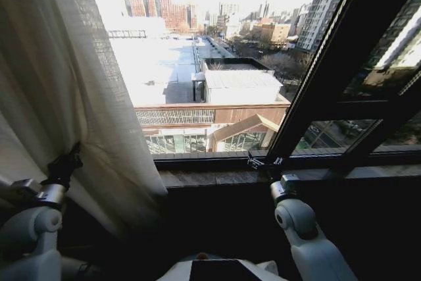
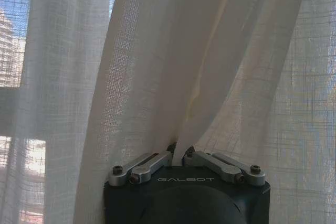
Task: Open the curtains by pulling them apart, changing their state from closed to fully open.
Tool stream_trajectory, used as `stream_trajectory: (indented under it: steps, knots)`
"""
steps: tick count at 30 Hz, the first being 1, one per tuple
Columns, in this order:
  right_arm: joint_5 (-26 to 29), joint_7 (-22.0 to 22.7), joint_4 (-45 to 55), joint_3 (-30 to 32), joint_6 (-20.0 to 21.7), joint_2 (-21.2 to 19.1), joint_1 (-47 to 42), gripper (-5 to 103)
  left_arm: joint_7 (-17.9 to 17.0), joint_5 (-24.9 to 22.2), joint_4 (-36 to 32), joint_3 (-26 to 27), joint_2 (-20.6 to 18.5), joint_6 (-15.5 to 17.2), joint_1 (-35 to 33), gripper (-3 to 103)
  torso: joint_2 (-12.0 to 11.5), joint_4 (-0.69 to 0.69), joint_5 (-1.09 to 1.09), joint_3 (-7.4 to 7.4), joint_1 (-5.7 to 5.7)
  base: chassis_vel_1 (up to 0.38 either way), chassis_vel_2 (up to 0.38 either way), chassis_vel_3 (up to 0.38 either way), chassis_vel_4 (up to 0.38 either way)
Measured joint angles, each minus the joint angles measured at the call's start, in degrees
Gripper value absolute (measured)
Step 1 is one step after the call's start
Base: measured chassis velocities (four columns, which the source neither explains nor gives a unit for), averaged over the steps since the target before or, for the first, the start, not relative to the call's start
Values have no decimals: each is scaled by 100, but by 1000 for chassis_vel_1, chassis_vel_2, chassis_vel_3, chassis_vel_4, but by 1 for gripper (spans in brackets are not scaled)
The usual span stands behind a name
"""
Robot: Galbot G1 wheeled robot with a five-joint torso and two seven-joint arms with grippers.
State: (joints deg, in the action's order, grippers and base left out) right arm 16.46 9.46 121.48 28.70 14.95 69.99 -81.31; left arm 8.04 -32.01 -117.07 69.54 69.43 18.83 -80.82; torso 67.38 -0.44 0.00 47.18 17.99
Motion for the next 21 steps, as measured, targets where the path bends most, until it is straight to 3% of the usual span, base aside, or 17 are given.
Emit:
stream_trajectory:
  steps: [9, 13, 21]
  knots:
    - [-6, -11, -111, -210, -8, -34, 78, 100, 0, -91, 561, 351, -204, 2, 140, 0, 1, 0, 1, 0, 0, 0, 0, 0, 0]
    - [-97, -20, -300, -592, -24, 70, 219, 100, 1, -75, 885, -159, -445, 66, 550, 0, 0, -1, 1, 0, 0, 0, 0, 0, 0]
    - [-260, -103, -391, -922, -63, 133, 228, 100, 3, -24, 1395, -459, -471, 85, 996, 0, 0, -1, 1, 0, 0, 0, 0, 0, 0]
